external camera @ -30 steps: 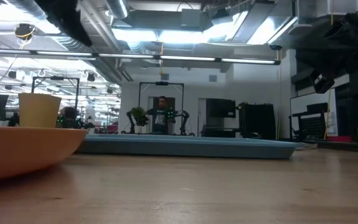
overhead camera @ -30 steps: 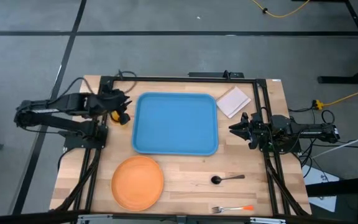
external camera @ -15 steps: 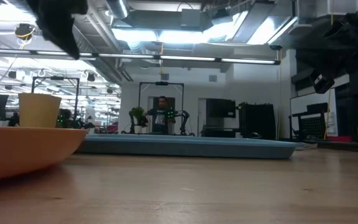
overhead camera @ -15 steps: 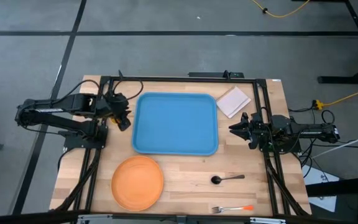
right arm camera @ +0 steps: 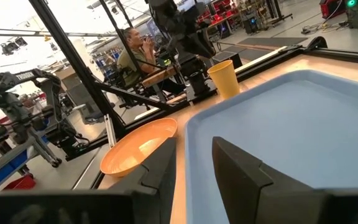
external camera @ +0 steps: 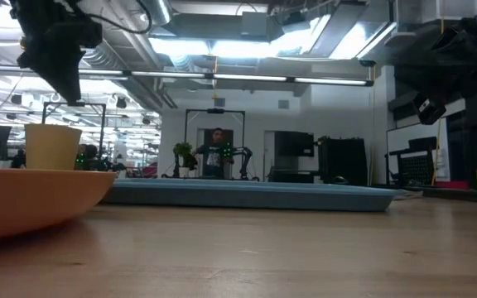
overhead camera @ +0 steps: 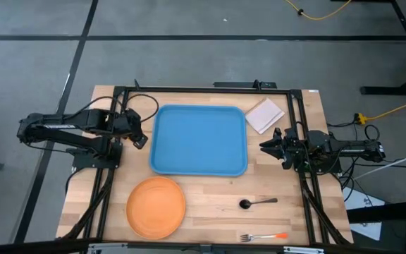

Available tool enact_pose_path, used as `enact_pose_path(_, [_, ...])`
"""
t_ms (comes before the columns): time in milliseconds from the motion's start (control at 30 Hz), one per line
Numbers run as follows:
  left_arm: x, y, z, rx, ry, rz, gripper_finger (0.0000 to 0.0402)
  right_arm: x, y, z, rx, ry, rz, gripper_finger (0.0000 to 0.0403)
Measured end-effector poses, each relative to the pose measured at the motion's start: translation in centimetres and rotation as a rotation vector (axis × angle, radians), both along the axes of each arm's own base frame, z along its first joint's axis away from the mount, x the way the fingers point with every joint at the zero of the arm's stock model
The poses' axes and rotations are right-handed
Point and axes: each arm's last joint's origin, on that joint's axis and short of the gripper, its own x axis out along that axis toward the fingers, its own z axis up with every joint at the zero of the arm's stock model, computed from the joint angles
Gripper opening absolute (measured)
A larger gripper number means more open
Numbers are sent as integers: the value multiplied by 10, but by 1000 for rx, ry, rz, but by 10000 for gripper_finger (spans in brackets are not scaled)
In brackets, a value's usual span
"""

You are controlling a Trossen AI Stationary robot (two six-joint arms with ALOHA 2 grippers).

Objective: Pick and place plate/cup/fork/spoon on tray
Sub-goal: Put the orange cup to the top left of the blue tray

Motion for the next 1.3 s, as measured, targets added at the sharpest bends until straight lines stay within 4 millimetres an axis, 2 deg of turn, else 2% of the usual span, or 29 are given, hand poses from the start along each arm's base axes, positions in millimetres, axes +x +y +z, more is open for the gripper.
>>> enact_pose_path(333, [-2,0,-23,13,71,13,85,0,1,0,0,0,21,110])
enact_pose_path(733, [1,0,-22,11,32,4,85,0,1,0,0,0,19,110])
enact_pose_path(933, [1,0,-22,-22,-7,90,85,0,1,0,0,0,19,110])
enact_pose_path(1200, [2,-4,-22,23,44,-55,85,0,1,0,-1,0,19,110])
enact_pose_path(1300, [2,-5,-22,23,33,-33,85,0,1,0,-2,0,19,110])
